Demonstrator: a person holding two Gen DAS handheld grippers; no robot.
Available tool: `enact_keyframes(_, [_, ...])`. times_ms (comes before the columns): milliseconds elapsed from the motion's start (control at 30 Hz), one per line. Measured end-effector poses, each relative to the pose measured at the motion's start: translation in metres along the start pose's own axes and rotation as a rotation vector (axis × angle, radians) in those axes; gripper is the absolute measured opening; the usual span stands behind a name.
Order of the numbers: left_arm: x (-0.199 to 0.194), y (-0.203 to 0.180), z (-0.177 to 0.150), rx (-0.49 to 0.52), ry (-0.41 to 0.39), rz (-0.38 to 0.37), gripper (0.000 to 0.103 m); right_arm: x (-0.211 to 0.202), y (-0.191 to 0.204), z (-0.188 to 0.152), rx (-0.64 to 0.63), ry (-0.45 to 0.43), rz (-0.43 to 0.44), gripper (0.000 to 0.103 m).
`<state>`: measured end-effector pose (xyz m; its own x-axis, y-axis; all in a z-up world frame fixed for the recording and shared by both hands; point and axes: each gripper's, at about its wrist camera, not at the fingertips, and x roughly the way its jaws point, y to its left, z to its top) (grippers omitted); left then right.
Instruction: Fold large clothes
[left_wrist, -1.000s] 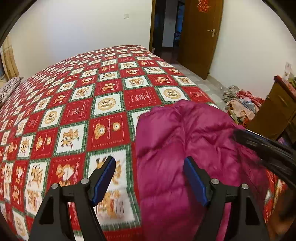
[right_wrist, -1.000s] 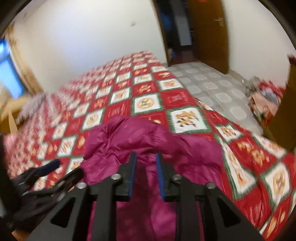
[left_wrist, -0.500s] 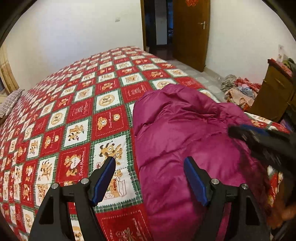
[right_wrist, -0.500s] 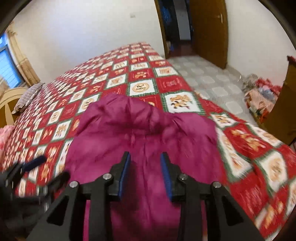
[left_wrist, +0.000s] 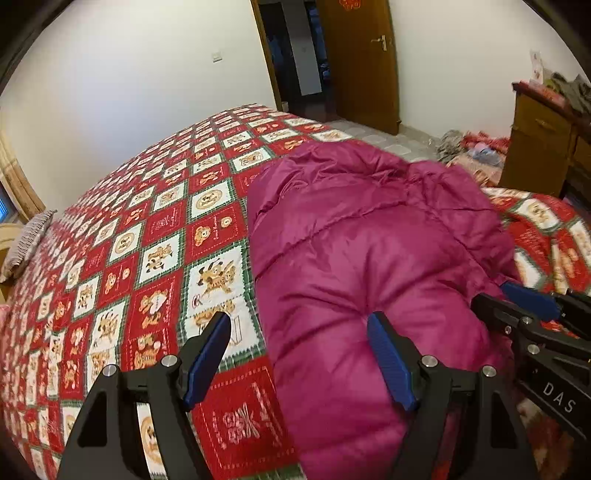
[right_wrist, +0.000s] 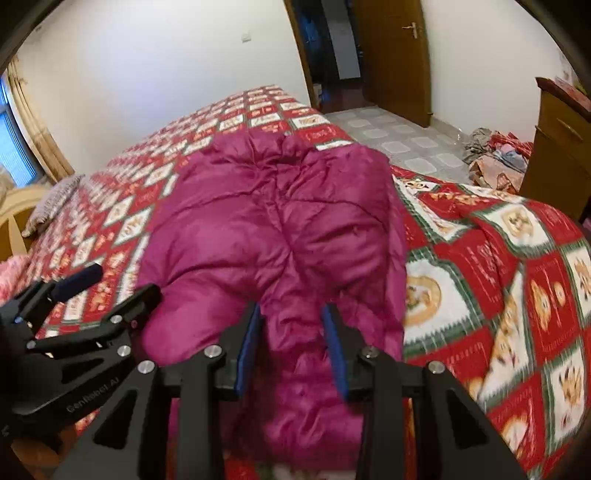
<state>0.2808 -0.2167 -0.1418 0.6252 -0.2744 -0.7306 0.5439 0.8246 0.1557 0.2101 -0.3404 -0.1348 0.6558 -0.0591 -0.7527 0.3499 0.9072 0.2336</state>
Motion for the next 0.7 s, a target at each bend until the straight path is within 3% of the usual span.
enact_keyframes(133, [-0.017,0.0,-0.012,-0.02,-0.012,-0.023,0.077,-0.026,0.003,-0.016,0.028,-0.041,-0.026,0.046])
enact_keyframes(267, [-0.034,-0.006,-0.028,-0.008,-0.031,-0.039,0.077,-0.048,0.006,-0.038,0.059,-0.079,-0.027,0.047])
enact_keyframes(433, [-0.053,-0.014,-0.047,0.026,-0.057,-0.044,0.077,-0.065,0.008,-0.054,0.083,-0.118,-0.051,0.06])
enact_keyframes(700, [-0.067,-0.008,-0.076,-0.015,-0.033,-0.064,0.077,-0.081,0.014,-0.072,0.077,-0.128,-0.098,0.064])
